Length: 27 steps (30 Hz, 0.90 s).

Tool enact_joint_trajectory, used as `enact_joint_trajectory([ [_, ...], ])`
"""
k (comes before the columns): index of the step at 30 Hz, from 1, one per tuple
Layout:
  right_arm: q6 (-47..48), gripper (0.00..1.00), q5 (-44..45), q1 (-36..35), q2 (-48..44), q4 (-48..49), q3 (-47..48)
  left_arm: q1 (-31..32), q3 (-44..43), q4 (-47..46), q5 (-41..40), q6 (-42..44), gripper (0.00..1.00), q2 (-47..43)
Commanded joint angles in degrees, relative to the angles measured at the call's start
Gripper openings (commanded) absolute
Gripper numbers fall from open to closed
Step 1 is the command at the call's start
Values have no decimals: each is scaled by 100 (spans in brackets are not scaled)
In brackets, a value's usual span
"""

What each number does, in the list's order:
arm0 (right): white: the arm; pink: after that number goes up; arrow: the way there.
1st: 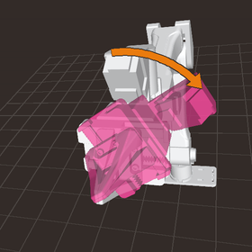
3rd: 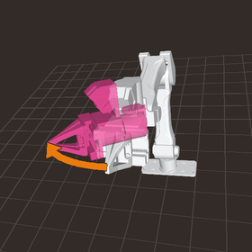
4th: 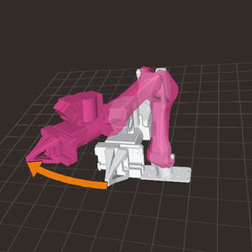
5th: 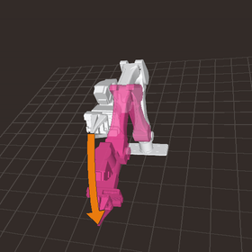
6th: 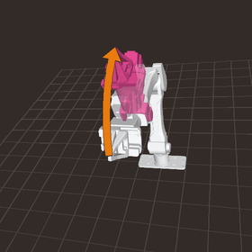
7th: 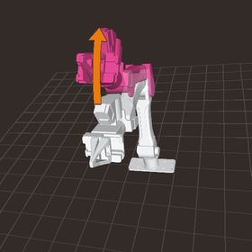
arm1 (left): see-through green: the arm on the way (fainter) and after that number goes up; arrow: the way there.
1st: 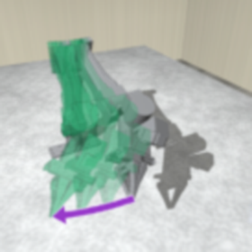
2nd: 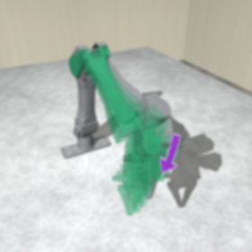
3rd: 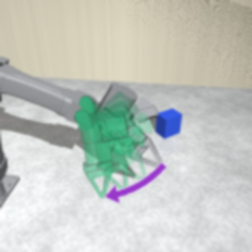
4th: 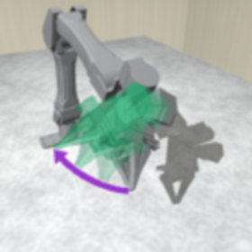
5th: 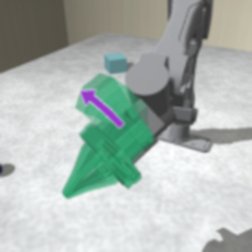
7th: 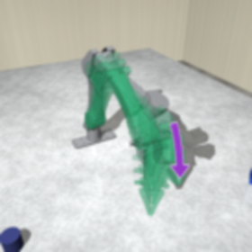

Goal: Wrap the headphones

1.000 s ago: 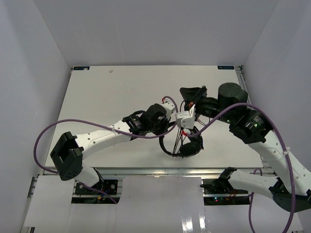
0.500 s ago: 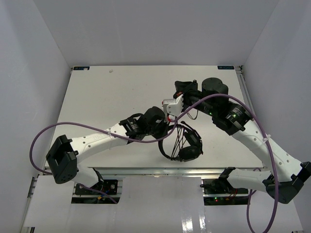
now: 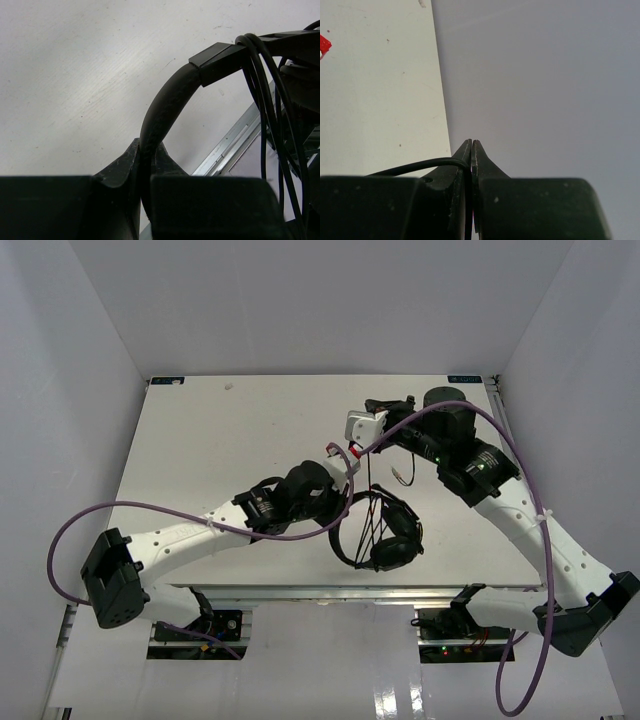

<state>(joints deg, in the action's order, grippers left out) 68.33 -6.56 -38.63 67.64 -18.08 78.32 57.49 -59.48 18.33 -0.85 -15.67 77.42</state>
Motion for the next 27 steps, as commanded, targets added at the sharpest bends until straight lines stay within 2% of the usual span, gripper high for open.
enact_joint_trajectory([
  [1, -455, 8, -21, 111, 167, 662, 341, 213, -16, -124, 256, 117, 0, -386],
  [13, -1390, 8, -717, 958, 651, 537, 525, 331, -76, -89, 179, 82, 0, -770],
  [18, -1480, 8, -1069, 1059, 680, 472, 338, 351, -203, -1, 182, 86, 0, -821],
  [27, -1783, 8, -1405, 1059, 849, 499, 384, 375, -523, 55, 299, 80, 0, -384],
])
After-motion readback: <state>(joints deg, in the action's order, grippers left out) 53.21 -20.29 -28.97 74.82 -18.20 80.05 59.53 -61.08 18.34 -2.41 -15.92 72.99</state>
